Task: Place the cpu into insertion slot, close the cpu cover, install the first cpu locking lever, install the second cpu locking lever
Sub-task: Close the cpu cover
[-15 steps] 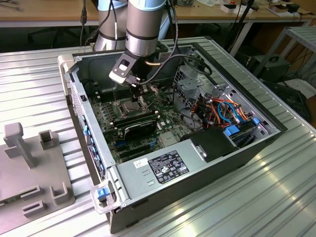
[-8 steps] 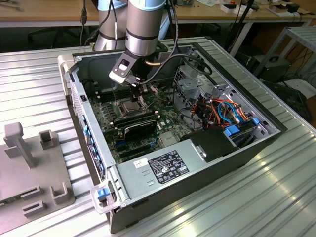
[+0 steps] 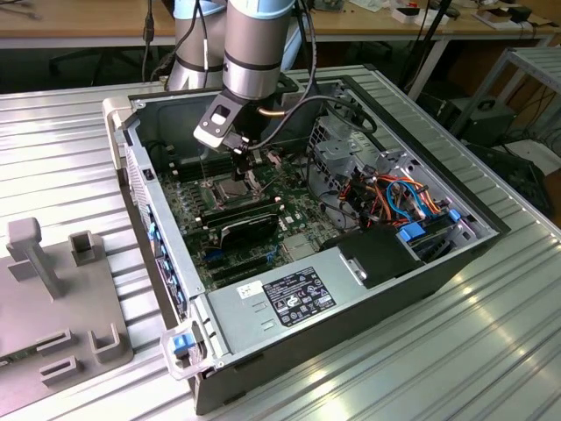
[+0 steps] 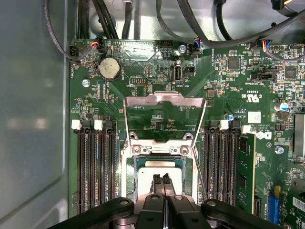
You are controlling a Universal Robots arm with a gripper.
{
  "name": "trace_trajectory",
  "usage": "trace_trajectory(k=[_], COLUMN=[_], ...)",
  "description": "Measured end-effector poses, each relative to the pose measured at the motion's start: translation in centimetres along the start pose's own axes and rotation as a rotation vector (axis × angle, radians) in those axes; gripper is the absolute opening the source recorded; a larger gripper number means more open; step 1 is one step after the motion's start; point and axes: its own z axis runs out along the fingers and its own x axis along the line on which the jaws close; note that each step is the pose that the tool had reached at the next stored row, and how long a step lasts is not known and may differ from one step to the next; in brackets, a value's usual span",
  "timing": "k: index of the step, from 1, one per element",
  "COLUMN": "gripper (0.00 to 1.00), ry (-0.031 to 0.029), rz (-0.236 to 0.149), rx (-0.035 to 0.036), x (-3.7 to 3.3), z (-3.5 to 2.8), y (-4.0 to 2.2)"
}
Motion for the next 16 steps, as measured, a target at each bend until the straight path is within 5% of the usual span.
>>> trace_trajectory(k=[3, 5, 16], gripper=[0.11, 0.11, 0.11], ry=[-0.0001, -0.0003, -0.0002], rz=[0.000, 0.000, 0.000], rx=[0.0000, 0.0001, -0.0001], x=[0.00, -0.02, -0.02], z=[-0.76, -2.33, -2.50], y=[0.02, 0.06, 0.06])
